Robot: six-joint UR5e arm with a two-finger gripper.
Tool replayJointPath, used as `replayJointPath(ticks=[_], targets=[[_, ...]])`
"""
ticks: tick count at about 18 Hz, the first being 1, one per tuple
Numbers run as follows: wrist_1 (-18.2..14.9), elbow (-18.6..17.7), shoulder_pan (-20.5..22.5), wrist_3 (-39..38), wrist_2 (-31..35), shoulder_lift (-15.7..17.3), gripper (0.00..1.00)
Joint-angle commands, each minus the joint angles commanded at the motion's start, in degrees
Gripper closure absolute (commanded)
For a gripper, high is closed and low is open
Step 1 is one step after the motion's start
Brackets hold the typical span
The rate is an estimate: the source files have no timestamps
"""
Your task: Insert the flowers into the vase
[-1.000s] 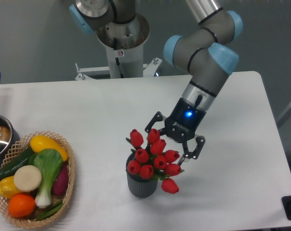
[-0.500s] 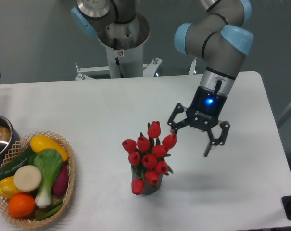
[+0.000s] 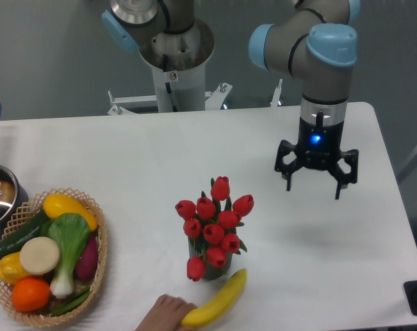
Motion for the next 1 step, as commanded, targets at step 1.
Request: replayJointPath(ticks=[1], targets=[[-0.26, -0.17, 0.00, 0.62, 1.40, -0.09, 0.00]])
